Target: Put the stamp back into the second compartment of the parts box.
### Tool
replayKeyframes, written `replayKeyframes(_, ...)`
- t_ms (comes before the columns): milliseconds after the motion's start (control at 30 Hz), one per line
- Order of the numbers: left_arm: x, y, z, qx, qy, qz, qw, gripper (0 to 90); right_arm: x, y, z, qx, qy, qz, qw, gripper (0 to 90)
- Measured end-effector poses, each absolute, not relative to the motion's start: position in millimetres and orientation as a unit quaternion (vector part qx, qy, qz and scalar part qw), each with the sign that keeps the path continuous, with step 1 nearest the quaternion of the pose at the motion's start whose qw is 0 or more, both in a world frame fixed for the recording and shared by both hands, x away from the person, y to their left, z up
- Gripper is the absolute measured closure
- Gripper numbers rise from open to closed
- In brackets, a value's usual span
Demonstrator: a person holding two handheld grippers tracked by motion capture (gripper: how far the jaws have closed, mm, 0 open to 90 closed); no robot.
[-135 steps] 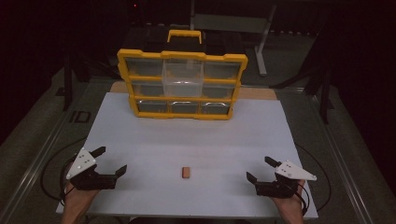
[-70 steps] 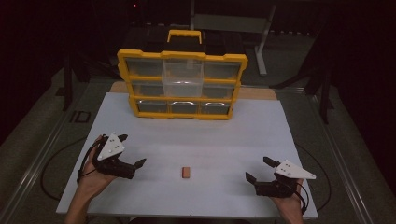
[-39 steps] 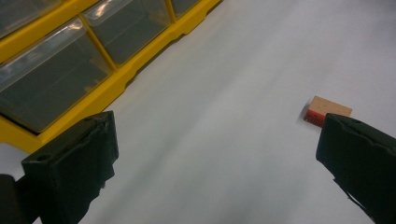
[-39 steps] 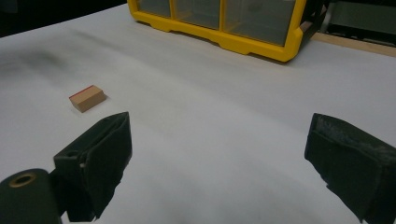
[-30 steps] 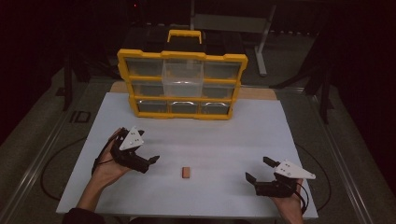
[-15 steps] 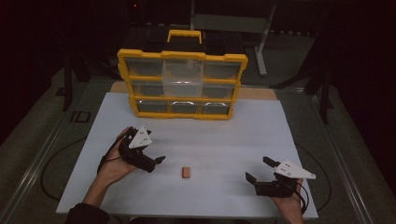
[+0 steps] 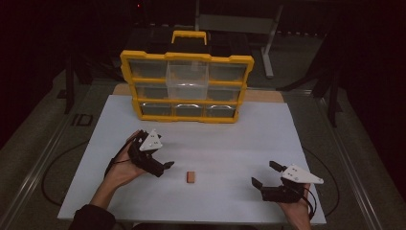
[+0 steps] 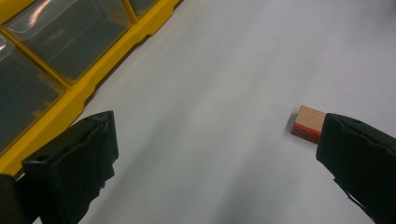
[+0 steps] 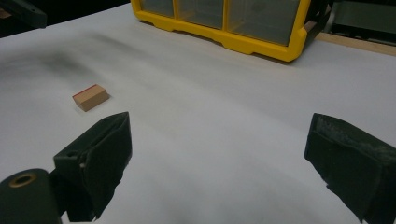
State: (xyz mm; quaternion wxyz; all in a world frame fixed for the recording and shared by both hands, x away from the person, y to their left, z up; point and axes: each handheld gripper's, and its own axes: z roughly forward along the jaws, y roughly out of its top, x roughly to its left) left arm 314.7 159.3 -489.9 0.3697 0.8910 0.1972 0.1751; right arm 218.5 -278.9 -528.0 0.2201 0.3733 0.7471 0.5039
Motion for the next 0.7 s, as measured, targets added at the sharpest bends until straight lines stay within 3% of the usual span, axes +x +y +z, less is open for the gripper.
replayKeyframes(700,319,137,-500,0.9,0.18,0.152,0.367,0.0,219,-279,-529,0.373,0.747,0.506,0.217,7.2)
